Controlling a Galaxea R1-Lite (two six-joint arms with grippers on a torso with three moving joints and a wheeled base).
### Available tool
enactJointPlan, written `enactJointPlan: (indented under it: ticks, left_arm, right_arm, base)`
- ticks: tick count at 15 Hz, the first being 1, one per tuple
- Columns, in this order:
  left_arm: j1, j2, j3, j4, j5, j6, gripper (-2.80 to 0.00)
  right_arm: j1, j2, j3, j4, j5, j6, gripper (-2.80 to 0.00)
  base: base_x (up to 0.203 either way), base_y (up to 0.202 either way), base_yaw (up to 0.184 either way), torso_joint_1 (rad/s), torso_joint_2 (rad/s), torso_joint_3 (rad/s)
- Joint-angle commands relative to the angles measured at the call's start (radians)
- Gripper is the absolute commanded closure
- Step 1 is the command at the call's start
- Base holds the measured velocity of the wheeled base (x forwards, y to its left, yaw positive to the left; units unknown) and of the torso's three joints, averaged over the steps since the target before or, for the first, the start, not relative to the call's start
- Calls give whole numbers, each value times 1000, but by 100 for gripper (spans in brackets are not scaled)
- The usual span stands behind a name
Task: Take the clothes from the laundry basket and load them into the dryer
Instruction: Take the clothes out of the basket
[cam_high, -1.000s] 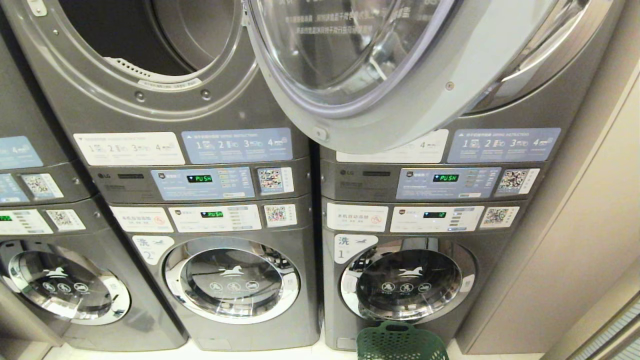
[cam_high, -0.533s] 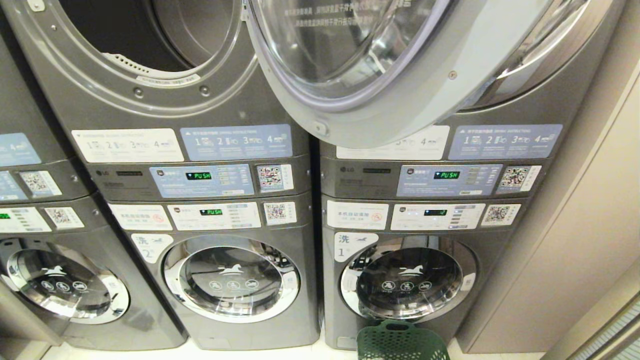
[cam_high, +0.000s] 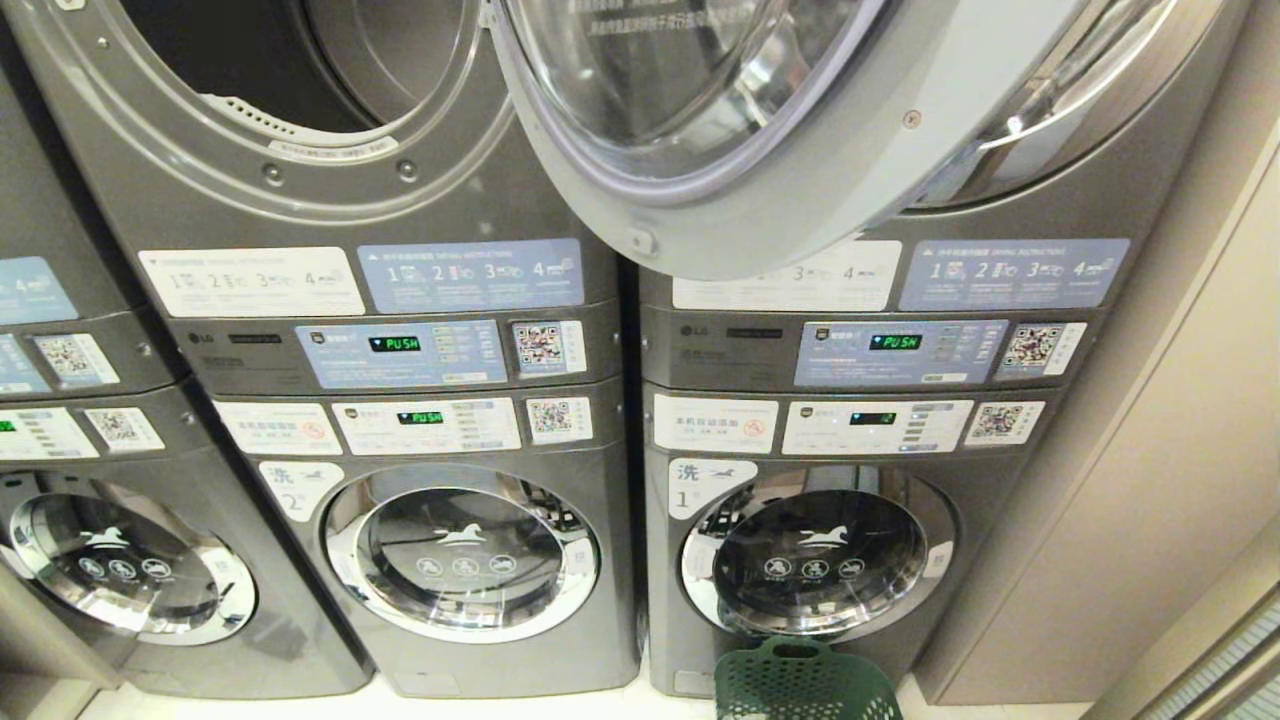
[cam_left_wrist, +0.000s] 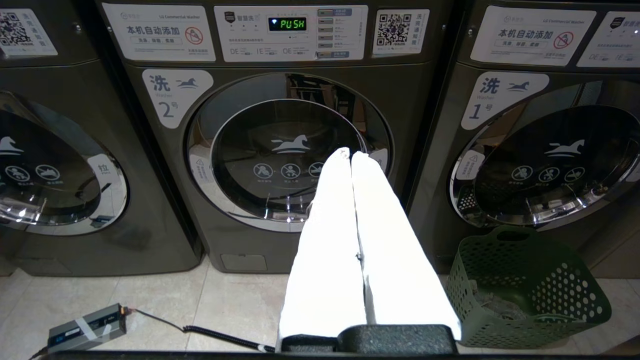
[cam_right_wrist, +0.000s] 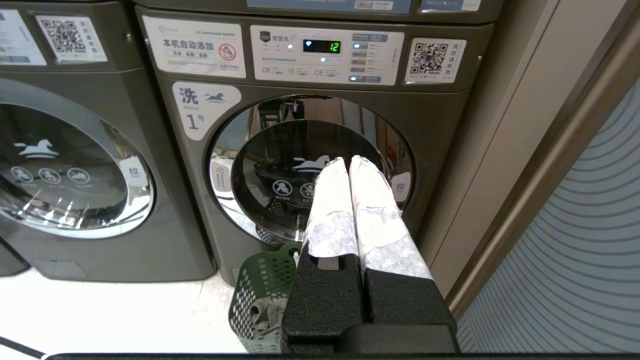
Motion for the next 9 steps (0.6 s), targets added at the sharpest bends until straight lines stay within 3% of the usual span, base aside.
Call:
enactJointPlan:
  ticks: [1, 9]
  left_arm:
    - [0, -1, 0, 1, 0, 1, 0]
    - [0, -1, 0, 1, 0, 0, 0]
  right_arm:
    - [0, 0, 0, 0, 0, -1, 0]
    - [0, 0, 0, 0, 2, -1, 0]
  base:
    - [0, 0, 0, -97, 207, 101]
    - [0, 0, 0, -107, 234, 123]
